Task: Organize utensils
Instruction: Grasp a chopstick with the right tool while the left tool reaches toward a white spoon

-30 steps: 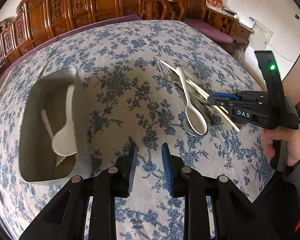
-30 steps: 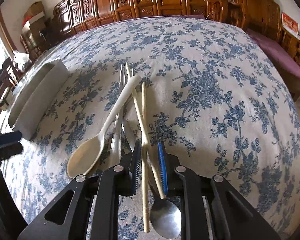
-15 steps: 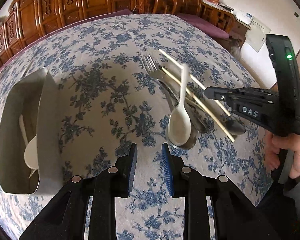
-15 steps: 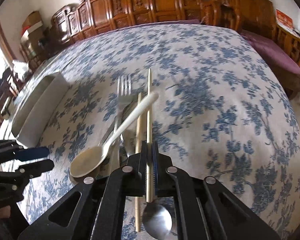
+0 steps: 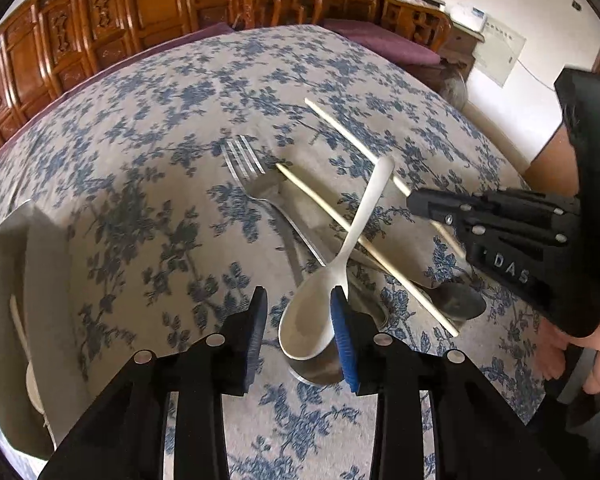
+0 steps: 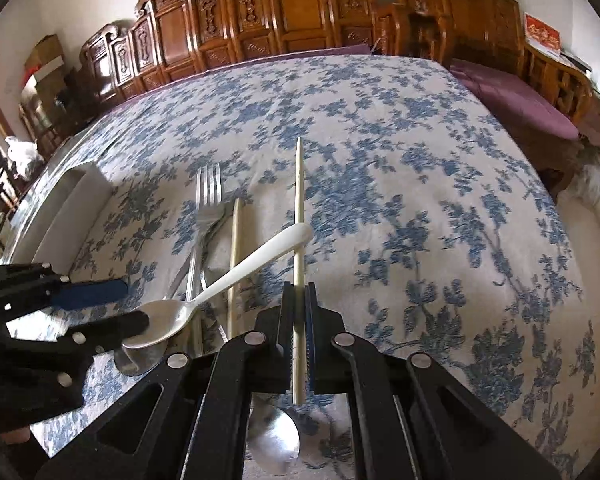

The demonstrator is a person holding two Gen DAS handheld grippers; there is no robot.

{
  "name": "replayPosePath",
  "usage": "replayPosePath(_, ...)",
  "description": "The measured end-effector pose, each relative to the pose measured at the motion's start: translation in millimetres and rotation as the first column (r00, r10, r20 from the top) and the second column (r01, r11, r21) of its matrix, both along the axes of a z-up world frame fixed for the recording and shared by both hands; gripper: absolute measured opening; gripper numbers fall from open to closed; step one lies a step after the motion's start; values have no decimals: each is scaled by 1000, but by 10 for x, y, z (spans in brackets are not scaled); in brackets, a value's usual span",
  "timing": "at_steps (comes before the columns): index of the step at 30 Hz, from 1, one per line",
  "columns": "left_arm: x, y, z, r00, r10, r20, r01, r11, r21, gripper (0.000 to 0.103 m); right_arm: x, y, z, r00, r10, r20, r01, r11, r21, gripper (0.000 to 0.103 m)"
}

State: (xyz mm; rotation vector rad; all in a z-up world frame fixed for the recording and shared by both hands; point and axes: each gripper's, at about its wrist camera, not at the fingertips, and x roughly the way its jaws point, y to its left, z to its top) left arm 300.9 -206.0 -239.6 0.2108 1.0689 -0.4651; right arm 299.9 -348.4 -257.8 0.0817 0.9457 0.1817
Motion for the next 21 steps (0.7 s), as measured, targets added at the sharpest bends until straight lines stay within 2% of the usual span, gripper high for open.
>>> replayPosePath(5, 17, -73, -107, 1000, -11, -13, 12, 999, 53, 32, 25, -112, -29, 999, -38, -11, 38, 999, -2, 6)
replayPosePath(13, 69, -3, -164, 999, 17, -40, -16, 999, 38, 32, 16, -79, -2, 1000, -26, 4, 26, 1000, 12, 6)
replayPosePath(15, 53, 7, -154, 999, 13, -35, -12, 999, 33, 11, 16, -84, 2, 1000, -30, 6, 30, 999, 11, 6)
replayPosePath(17, 18, 35, -116, 1000, 16, -16, -15, 1000, 25, 6, 16, -100, 7, 999, -38, 6, 38, 999, 21, 6)
replayPosePath(21, -32, 118, -4, 999, 38, 17, -38, 999, 0, 5, 10, -56, 15, 999, -33, 7, 33, 999, 21, 6)
